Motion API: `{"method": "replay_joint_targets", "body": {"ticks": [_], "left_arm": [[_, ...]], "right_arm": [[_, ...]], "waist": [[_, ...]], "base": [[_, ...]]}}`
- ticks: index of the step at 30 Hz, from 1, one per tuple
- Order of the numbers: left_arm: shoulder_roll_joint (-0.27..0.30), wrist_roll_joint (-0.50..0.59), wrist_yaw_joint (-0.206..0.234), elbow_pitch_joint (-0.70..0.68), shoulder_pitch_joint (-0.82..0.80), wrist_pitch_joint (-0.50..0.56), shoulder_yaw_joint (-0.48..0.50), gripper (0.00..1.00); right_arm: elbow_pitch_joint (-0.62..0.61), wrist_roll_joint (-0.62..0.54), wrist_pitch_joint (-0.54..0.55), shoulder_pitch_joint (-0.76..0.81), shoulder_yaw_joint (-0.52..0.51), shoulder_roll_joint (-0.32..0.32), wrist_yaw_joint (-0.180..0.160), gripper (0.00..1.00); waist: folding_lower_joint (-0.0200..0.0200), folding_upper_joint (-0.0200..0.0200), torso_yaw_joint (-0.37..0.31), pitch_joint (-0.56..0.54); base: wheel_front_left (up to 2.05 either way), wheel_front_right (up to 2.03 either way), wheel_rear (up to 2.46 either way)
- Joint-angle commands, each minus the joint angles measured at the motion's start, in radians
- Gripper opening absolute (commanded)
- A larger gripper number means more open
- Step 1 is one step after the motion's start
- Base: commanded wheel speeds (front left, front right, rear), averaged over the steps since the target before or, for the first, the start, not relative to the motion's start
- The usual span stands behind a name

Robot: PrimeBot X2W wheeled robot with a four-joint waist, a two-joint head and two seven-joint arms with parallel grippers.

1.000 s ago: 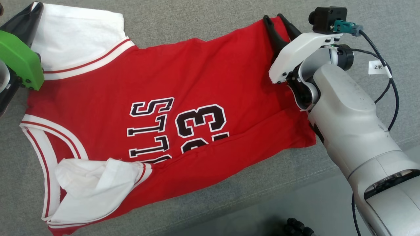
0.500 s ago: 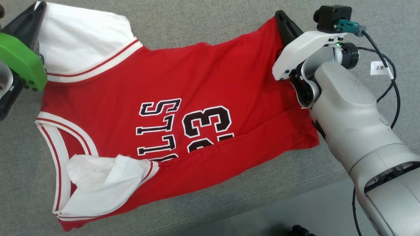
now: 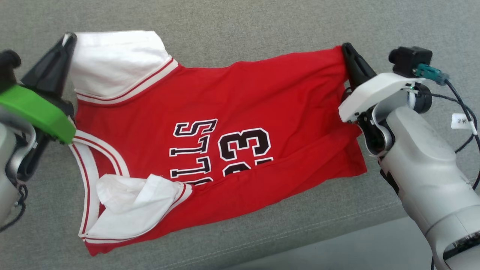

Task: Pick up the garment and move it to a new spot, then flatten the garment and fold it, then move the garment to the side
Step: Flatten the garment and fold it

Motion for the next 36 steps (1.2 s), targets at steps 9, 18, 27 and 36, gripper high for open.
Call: {"method": "replay_joint_targets", "body": {"ticks": [9,18,27,36], "left_arm": [[-0.041,0.107,0.056,-0.252,0.391,-0.003,0.258,0.0],[-0.167,0.206,0.029,-0.379,0.671,-0.003,0.441,0.0],[-0.298,0.276,-0.007,-0.384,0.828,-0.003,0.507,0.0],[-0.38,0.354,-0.02,-0.274,0.891,-0.003,0.502,0.0]], "right_arm": [[-0.14,0.092,-0.005,0.197,-0.023,-0.094,0.0,0.0],[-0.252,0.107,-0.005,0.312,-0.097,-0.129,0.0,0.0],[-0.38,0.158,-0.005,0.488,-0.125,-0.173,0.0,0.0],[-0.395,0.204,-0.005,0.582,-0.13,-0.199,0.0,0.0]], "waist": [[0.0,0.0,0.087,-0.079],[0.0,0.0,0.143,-0.126],[0.0,0.0,0.191,-0.177],[0.0,0.0,0.202,-0.2]], "base": [[0.0,0.0,0.0],[0.0,0.0,0.0],[0.0,0.0,0.0],[0.0,0.0,0.0]]}}
